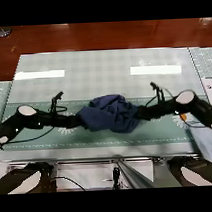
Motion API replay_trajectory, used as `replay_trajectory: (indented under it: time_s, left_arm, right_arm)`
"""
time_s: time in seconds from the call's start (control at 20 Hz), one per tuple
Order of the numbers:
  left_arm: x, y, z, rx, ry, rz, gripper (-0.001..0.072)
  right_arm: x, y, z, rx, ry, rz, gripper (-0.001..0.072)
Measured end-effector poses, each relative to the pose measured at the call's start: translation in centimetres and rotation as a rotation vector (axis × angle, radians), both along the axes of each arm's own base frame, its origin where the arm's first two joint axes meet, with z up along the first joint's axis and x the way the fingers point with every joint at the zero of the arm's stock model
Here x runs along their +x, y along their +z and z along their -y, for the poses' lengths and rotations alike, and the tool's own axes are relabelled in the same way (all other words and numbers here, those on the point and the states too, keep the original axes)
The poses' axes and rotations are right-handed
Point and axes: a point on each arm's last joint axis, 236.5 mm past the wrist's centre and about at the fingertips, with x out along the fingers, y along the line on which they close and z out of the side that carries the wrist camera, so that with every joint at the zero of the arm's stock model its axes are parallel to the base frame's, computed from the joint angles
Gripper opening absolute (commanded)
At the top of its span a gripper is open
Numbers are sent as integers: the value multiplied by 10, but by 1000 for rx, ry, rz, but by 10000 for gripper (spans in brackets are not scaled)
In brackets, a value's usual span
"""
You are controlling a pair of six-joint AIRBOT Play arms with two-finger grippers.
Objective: Fold the shirts.
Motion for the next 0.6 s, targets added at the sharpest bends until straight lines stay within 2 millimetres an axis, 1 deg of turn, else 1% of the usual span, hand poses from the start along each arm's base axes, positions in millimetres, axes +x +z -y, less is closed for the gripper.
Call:
replay_trajectory:
  time_s: [0.05, 0.1, 0.15, 0.2, 0.25, 0.3, 0.35, 0.4, 0.45, 0.5, 0.55, 0.6]
  left_arm:
    - [19, 23, 4, -26, 2, 61, 19]
    - [44, 54, 7, -51, 12, 154, 18]
    - [72, 92, 9, -77, 32, 260, 18]
    - [98, 139, 9, -104, 52, 384, 19]
    - [119, 187, 6, -123, 79, 507, 18]
    - [137, 240, 0, -135, 115, 634, 18]
    - [150, 294, -10, -136, 159, 758, 18]
    - [153, 339, -21, -127, 194, 860, 18]
    - [152, 382, -33, -107, 233, 954, 18]
    - [147, 417, -45, -81, 270, 1031, 18]
    - [137, 450, -58, -49, 311, 1106, 18]
    - [124, 478, -70, -20, 353, 1173, 18]
  right_arm:
    - [24, 28, -1, -8, 25, 85, 24]
    - [50, 61, 0, -27, 38, 183, 24]
    - [80, 104, 3, -56, 38, 305, 24]
    - [103, 149, 9, -90, 31, 423, 24]
    - [124, 204, 17, -127, 14, 558, 24]
    - [137, 261, 26, -163, -10, 694, 24]
    - [139, 311, 36, -201, -31, 805, 24]
    - [135, 358, 46, -231, -53, 907, 24]
    - [123, 402, 56, -259, -77, 1000, 24]
    - [107, 435, 66, -281, -101, 1073, 24]
    - [87, 465, 75, -300, -126, 1144, 24]
    - [66, 487, 84, -316, -146, 1199, 24]
